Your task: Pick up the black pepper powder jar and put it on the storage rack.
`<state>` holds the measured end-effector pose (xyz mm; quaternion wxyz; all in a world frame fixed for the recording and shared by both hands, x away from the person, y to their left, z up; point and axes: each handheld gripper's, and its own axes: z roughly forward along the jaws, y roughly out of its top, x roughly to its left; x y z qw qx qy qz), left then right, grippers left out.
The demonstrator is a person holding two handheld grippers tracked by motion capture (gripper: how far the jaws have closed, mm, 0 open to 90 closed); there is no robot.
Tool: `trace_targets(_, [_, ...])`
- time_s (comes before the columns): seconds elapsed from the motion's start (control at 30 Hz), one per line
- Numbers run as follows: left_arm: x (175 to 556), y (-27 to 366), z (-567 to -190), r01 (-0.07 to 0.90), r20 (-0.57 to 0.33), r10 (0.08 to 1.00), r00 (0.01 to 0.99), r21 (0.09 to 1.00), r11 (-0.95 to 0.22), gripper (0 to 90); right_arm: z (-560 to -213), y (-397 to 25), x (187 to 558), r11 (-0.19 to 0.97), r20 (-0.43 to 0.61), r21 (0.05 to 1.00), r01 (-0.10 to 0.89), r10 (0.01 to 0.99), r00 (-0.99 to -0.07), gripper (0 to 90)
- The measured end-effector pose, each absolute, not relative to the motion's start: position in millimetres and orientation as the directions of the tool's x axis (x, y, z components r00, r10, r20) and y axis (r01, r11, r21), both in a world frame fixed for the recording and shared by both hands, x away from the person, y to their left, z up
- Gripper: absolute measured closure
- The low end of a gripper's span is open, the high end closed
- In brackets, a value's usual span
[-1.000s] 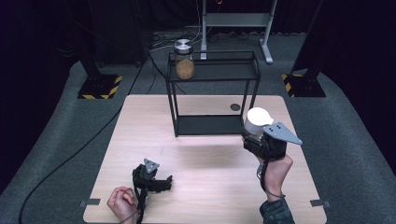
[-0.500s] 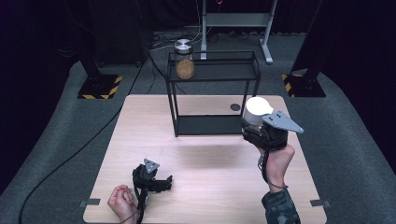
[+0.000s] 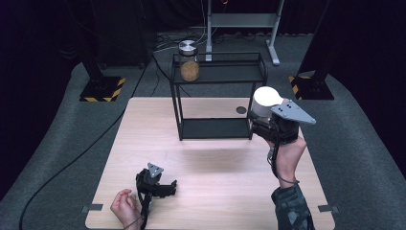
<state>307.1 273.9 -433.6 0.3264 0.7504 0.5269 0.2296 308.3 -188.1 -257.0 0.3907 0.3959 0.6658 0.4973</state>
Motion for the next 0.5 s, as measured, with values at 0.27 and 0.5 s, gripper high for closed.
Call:
trace_targets(0.27, [307, 274, -434, 0.641, 0.001, 0.940, 0.340, 0.732, -0.233, 0.0, -246, -193, 321, 0.178, -0.107, 0.972, 0.151, 0.914, -0.391, 29.5])
trace_targets(0.5, [307, 274, -434, 0.641, 0.000, 0.941, 0.340, 0.732, -0.232, 0.0, -234, -195, 326, 0.176, -0.107, 0.975, 0.139, 0.910, -0.401, 29.5])
